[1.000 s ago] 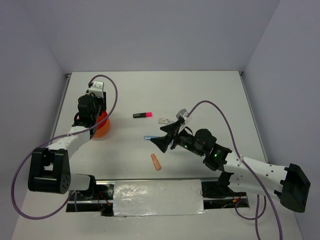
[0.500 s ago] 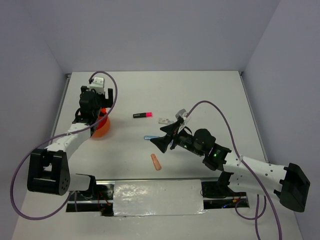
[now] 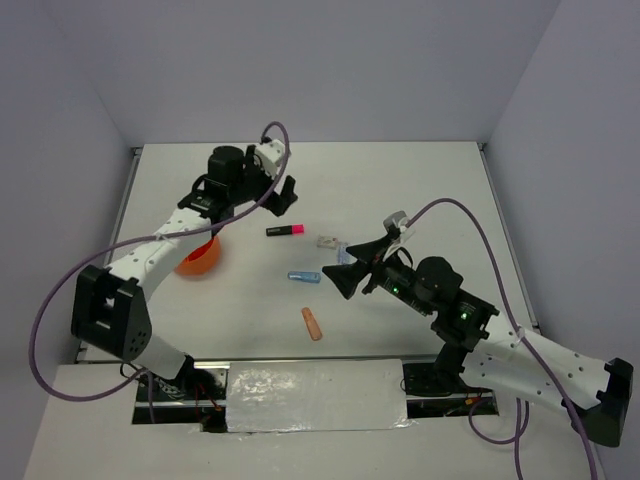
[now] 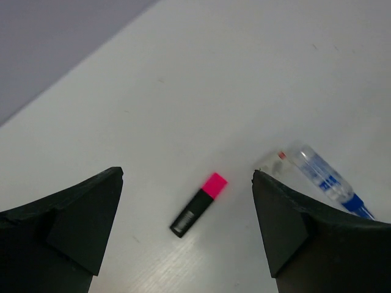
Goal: Sort the stationery into containers
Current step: Pick up the pen from the center of the board.
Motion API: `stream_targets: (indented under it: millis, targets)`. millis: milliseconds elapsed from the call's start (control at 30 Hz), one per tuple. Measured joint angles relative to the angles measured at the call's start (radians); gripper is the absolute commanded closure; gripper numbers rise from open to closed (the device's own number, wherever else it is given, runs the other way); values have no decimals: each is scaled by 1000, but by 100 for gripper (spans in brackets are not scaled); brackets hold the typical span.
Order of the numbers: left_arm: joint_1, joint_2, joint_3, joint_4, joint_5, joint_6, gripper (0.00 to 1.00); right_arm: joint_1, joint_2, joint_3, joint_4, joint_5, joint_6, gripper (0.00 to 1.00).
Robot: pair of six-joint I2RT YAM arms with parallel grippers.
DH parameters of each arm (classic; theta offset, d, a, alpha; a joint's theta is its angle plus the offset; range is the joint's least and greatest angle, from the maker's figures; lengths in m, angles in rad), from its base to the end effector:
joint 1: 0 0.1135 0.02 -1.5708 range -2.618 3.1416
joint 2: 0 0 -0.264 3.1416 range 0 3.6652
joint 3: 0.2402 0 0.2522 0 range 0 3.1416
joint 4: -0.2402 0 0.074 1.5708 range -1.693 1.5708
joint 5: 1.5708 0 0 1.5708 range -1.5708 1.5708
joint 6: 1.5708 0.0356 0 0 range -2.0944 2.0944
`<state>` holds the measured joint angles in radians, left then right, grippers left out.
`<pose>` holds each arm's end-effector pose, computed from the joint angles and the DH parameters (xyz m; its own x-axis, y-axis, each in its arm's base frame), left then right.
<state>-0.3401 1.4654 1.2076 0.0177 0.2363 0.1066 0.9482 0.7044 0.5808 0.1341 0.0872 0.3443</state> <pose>0.3271 -0.1246 0.3458 -0.1656 0.1683 -0.9717 0.5595 0.8275 0.0480 0.1068 0.1434 0.3149 -0.2503 0.2280 -0.9409 -0.7160 0.6106 0.3384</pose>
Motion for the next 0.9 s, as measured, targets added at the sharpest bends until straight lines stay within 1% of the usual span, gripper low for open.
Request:
stream_targets:
  millis: [67, 200, 267, 367, 433, 533, 700, 900]
  targets:
    - [-28, 60, -1, -39, 77, 31, 1, 0, -21, 6, -43, 2, 4, 9]
    - [-29, 227, 24, -114, 190, 97, 6, -3, -89, 6, -126, -23, 6, 9]
    - [-27, 323, 54, -153, 219, 124, 7, -3, -127, 6, -153, -33, 4, 9]
    - [-26, 425, 77, -179, 226, 152, 8, -4, -172, 6, -193, -43, -2, 9]
    - [-26, 457, 78, -193, 221, 161, 8, -4, -195, 6, -208, -47, -6, 9]
    - [-26, 463, 81, -201, 208, 182, 9, -4, -205, 6, -217, -59, -14, 9]
    - [-31, 464, 142, -206, 177, 229, 10, -4, -198, -1, -226, -85, -28, 9]
    - [-52, 510, 207, -226, 142, 282, 21, -4, -183, -14, -225, -105, -37, 9]
